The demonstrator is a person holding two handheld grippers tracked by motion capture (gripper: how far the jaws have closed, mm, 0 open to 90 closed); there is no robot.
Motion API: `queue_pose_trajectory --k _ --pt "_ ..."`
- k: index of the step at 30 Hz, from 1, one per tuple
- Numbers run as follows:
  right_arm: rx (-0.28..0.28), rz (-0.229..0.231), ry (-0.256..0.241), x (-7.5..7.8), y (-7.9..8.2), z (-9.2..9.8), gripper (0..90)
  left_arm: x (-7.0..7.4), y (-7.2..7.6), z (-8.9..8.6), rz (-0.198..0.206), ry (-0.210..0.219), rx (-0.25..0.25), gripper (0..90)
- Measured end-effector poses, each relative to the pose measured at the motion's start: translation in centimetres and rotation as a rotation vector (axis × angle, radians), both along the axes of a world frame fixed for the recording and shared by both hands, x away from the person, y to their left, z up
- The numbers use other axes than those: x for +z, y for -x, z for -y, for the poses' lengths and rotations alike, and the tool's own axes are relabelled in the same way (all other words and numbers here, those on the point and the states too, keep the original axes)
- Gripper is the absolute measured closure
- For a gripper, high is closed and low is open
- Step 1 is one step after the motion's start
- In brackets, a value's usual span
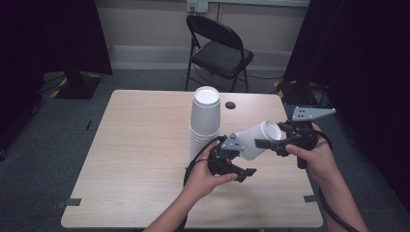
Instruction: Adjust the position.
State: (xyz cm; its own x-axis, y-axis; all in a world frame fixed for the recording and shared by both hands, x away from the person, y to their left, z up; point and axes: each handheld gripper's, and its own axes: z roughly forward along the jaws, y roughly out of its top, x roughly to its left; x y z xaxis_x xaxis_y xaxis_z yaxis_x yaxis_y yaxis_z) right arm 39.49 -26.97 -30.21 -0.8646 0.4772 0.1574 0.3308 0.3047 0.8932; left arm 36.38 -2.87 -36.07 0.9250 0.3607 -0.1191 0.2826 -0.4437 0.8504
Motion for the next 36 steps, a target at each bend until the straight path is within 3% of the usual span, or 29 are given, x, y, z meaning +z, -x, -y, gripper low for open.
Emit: queue_pose_trajectory --k 6,9,18,24,36 --pt "0.018 -0.028 0.023 -0.4 -0.1 0.1 20.6 0.2 0.1 -0.7 0.025 0.023 0.005 36.8" --pt "0.035 -0.040 0.026 -0.7 -0.1 -0.1 20.5 0.2 0.1 -0.9 0.016 0.031 -0.002 43.8" --pt "0.073 -0.064 -0.002 -1.1 -0.2 -0.4 19.9 0.2 0.1 -2.1 0.008 0.040 0.007 73.1" --pt "0.093 -0.063 -0.008 -1.1 -0.2 -0.6 19.1 0.3 0.2 -2.0 -0.006 0.026 -0.007 78.2" --pt "0.120 -0.017 0.025 -1.0 0.1 -0.3 18.0 0.2 0.4 -2.2 -0.048 0.036 -0.019 79.6"
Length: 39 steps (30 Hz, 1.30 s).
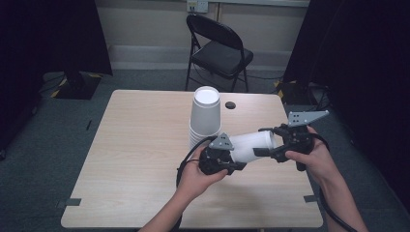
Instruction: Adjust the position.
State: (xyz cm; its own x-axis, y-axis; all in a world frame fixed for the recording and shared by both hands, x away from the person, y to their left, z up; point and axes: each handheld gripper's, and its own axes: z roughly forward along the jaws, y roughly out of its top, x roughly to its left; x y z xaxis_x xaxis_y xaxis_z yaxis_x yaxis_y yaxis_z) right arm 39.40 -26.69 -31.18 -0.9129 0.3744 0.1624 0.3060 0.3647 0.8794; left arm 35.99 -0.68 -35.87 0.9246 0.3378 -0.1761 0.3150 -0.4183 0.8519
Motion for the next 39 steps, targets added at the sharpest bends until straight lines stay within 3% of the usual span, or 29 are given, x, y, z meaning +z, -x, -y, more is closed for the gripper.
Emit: queue_pose_trajectory --k 11,19,25,32,39 --pt "-0.039 0.042 0.009 0.5 0.1 1.5 19.2 -0.3 0.2 0.0 -0.023 -0.015 -0.019 83.1" --pt "-0.091 0.082 -0.014 1.1 0.1 2.5 22.6 -0.8 0.2 0.1 -0.049 -0.073 -0.029 85.4" --pt "-0.083 0.068 -0.015 0.1 0.0 2.1 22.9 -1.5 0.3 0.8 -0.039 -0.144 -0.047 85.6" --pt "-0.073 0.066 -0.013 -0.3 -0.1 1.6 23.0 -1.8 0.2 1.0 -0.040 -0.151 -0.047 85.4" --pt "-0.071 0.071 -0.011 -0.4 0.0 1.3 22.9 -2.5 0.3 1.6 -0.028 -0.216 -0.047 85.1"
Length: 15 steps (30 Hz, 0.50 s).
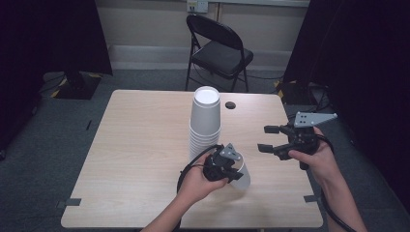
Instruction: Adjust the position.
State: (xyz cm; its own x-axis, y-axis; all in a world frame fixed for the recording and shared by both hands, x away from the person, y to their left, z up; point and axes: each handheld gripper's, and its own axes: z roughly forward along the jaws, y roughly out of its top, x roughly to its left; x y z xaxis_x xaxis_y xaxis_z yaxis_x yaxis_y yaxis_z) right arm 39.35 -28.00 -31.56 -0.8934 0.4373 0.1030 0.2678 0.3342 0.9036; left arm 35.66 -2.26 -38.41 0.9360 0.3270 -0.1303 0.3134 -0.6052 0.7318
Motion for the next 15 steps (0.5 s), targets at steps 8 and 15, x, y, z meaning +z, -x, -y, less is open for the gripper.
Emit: queue_pose_trajectory --k 8,15 --pt "-0.017 -0.017 0.018 -1.0 -0.1 -0.1 22.2 -0.6 0.0 0.5 0.014 -0.023 0.002 85.0" --pt "-0.030 -0.037 0.028 -1.8 -0.5 -0.2 22.1 -0.2 0.1 0.7 0.039 -0.031 -0.006 85.0"
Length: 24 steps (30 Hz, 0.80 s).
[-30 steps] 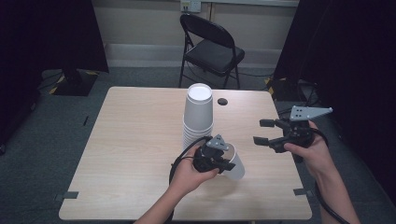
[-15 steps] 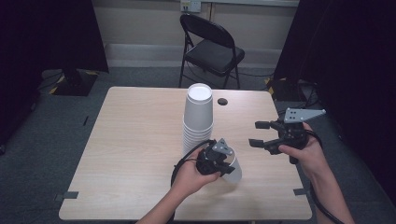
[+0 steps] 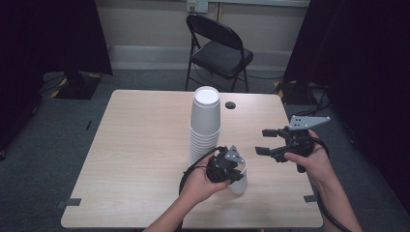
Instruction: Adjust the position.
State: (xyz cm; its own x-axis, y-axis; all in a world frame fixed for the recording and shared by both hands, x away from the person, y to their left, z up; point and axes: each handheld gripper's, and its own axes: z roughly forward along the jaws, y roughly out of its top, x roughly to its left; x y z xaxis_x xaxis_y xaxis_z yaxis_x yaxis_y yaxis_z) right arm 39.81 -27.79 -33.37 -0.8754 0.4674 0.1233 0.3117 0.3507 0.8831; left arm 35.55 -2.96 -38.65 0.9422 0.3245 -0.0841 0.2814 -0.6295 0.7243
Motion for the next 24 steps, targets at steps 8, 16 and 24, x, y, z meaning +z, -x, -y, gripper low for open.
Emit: queue_pose_trajectory --k 8,16,24 --pt "-0.021 -0.010 0.006 -0.5 -0.3 0.2 22.2 -0.2 0.3 0.7 0.011 0.012 -0.009 84.8" --pt "-0.033 -0.013 0.007 -0.7 -0.3 0.4 22.2 -0.2 0.6 1.4 0.019 0.008 -0.029 81.8" --pt "-0.044 -0.013 0.010 -0.7 -0.3 0.5 22.2 -0.3 0.7 1.6 0.017 0.015 -0.042 79.1"
